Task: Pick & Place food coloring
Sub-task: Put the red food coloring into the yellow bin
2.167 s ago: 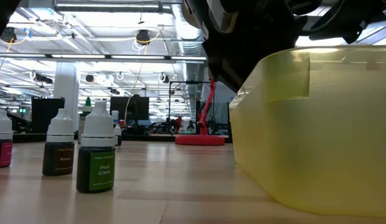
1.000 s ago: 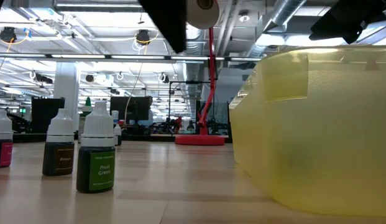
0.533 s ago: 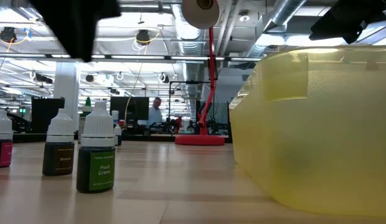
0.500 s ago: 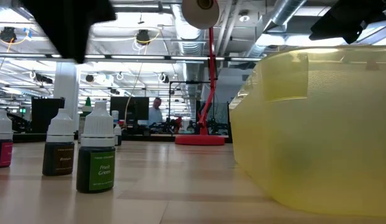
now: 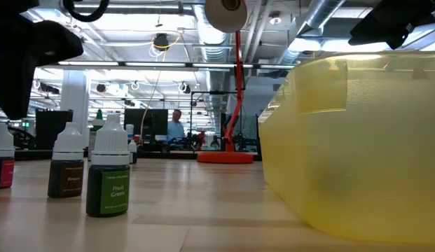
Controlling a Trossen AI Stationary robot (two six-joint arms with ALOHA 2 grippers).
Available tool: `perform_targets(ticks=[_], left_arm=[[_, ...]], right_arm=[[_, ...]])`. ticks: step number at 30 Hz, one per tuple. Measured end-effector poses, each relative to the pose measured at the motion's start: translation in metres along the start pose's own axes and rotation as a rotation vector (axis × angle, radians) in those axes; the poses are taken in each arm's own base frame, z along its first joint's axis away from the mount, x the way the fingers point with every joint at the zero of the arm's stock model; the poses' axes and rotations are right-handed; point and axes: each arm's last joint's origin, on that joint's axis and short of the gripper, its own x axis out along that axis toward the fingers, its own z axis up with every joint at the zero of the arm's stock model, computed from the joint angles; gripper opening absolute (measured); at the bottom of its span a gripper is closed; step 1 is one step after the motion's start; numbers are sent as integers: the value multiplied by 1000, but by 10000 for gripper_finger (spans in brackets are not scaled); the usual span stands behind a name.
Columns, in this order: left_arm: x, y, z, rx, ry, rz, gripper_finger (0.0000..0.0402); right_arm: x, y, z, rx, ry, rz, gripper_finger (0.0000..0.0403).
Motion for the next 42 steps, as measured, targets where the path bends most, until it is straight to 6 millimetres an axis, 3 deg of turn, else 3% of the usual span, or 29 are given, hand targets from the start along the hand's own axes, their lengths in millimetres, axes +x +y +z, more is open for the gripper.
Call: perform_targets(ticks=[14, 23, 26, 30, 38, 42], left_arm=[[21, 1, -15, -12, -22, -6, 113], [22, 5, -11, -66, 0, -27, 39], [22, 8, -6, -116, 4, -36, 35], [17, 10, 8, -118, -27, -38, 35], [-14, 9, 59, -3, -248, 53, 48], [-18, 4, 88, 53, -302, 87, 48]], right_arm=[[0, 0, 0, 0, 0, 0, 129], [0, 0, 0, 0, 0, 0, 129], [0, 0, 0, 0, 0, 0, 129], [0, 0, 0, 0, 0, 0, 129], [0, 0, 0, 0, 0, 0, 129], [0, 0, 0, 0, 0, 0, 129]])
